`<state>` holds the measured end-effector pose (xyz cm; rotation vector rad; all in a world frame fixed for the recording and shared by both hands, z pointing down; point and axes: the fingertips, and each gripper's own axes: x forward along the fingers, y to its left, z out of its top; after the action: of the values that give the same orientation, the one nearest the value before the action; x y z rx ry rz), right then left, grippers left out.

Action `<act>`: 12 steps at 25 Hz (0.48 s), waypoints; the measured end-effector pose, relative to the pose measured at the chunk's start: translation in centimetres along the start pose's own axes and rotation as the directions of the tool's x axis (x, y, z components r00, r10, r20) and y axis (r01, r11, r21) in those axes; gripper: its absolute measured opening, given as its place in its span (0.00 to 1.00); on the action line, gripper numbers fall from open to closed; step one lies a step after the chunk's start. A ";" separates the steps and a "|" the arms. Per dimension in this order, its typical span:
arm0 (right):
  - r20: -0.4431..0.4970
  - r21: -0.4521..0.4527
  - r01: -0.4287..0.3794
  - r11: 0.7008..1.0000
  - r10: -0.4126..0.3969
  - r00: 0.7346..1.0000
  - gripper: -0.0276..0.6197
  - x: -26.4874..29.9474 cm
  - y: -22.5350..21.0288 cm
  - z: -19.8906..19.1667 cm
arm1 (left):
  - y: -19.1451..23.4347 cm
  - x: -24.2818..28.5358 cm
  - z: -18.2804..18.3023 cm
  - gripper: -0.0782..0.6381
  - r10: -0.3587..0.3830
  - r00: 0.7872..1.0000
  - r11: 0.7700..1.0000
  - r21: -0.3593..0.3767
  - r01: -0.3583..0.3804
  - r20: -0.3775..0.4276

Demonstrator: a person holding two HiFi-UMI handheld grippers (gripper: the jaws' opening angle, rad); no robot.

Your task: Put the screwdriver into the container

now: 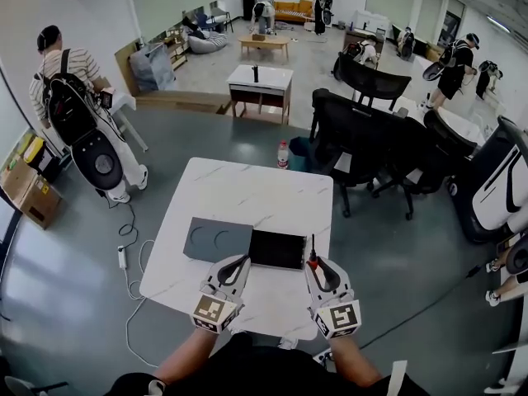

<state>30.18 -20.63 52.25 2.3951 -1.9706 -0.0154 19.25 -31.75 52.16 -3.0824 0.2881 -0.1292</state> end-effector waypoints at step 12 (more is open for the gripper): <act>-0.183 -0.033 -0.003 0.999 -0.003 0.983 0.21 6.0 0.0 -7.2 | 6.1 1.4 -4.3 0.12 -0.022 0.998 0.994 -0.111 0.015 -0.063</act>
<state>31.62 -26.32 59.54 2.2851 -1.8737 0.1649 19.12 -38.19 56.25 -3.1956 0.2783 -0.2210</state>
